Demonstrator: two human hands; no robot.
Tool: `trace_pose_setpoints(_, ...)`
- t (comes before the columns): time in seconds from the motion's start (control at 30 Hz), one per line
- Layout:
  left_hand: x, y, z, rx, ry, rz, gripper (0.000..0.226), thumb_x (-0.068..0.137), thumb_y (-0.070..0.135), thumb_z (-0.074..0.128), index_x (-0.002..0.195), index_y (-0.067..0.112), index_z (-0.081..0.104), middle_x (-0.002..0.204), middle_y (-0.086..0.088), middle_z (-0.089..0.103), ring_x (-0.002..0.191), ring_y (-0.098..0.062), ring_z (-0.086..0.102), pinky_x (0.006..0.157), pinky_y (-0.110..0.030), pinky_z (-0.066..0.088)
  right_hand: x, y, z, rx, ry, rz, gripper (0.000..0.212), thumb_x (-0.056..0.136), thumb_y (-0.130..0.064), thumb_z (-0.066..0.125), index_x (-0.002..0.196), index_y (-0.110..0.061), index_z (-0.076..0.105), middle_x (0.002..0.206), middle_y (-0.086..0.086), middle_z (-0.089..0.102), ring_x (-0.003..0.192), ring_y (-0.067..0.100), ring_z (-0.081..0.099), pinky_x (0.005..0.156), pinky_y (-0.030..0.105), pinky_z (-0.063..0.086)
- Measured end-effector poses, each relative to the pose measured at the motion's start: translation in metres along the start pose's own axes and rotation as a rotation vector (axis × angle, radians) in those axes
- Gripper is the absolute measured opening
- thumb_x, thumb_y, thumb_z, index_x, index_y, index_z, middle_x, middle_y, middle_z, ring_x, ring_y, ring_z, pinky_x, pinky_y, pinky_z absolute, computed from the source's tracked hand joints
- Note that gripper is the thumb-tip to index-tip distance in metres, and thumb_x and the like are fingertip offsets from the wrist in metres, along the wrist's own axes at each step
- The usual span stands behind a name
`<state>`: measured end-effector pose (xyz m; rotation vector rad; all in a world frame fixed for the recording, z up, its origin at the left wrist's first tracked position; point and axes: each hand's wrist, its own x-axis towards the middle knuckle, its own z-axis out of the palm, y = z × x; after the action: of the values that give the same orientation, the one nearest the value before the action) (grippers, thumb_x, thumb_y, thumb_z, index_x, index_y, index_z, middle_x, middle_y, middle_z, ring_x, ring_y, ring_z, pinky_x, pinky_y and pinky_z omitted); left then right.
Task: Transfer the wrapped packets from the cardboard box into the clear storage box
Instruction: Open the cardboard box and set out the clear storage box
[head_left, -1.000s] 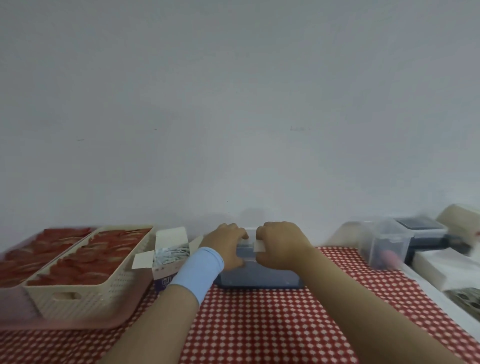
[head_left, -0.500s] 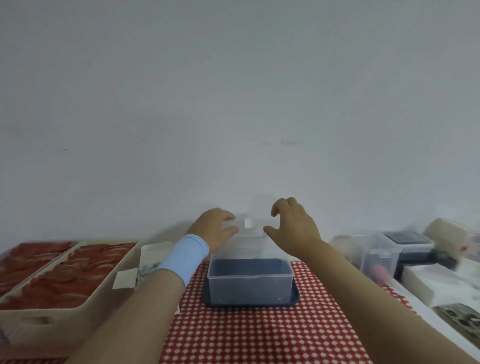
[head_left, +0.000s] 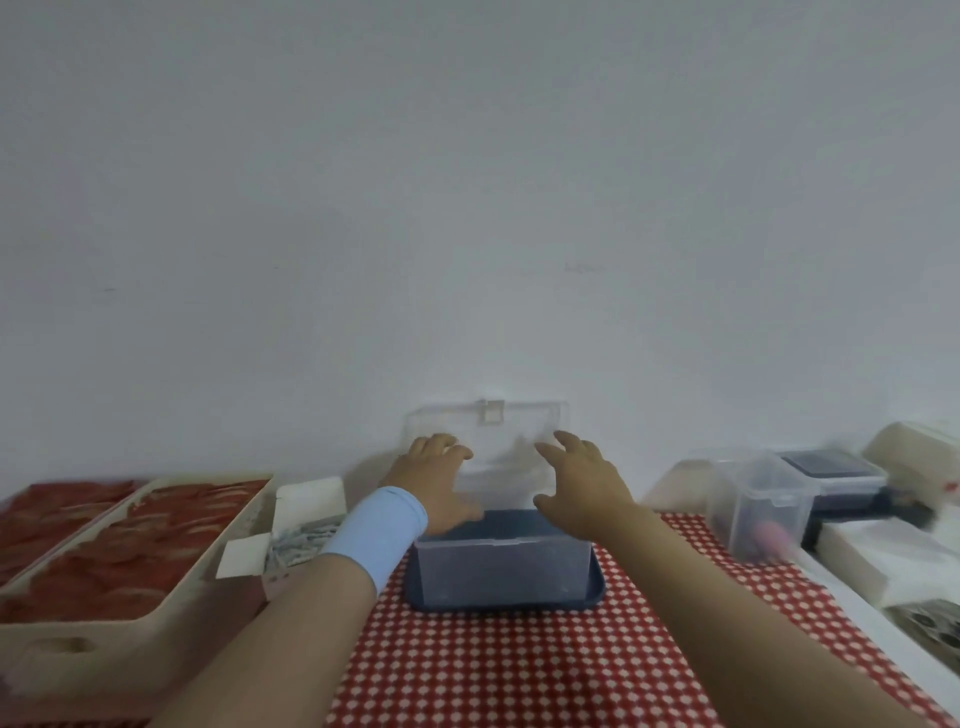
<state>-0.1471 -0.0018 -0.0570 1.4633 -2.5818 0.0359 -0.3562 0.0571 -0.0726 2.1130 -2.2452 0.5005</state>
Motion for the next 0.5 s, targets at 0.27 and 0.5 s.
trace_pose_setpoints(0.27,-0.010,0.012,0.010,0.041,-0.137,0.004,0.083,0.090,0.062,0.053,0.157,0.027,0.018,0.167,-0.002,0.008,0.153,-0.024,0.007,0.123,-0.043,0.013,-0.007,-0.003,-0.001,-0.146,-0.099,0.002,0.069,0.096,-0.044,0.052,0.157,-0.029,0.024,0.168,0.006,0.006,0.154,0.028,0.005,0.121,0.054,0.011)
trace_pose_setpoints(0.5,-0.035,-0.023,-0.035,-0.154,0.141,-0.039,0.034,0.097,0.027,0.050,0.131,0.025,0.052,0.137,0.002,0.049,0.128,-0.017,0.041,0.107,-0.034,0.038,-0.011,-0.064,-0.028,-0.066,0.126,-0.209,0.036,0.098,-0.030,0.051,0.133,-0.029,0.059,0.142,0.000,0.052,0.129,0.022,0.046,0.109,0.038,0.034)
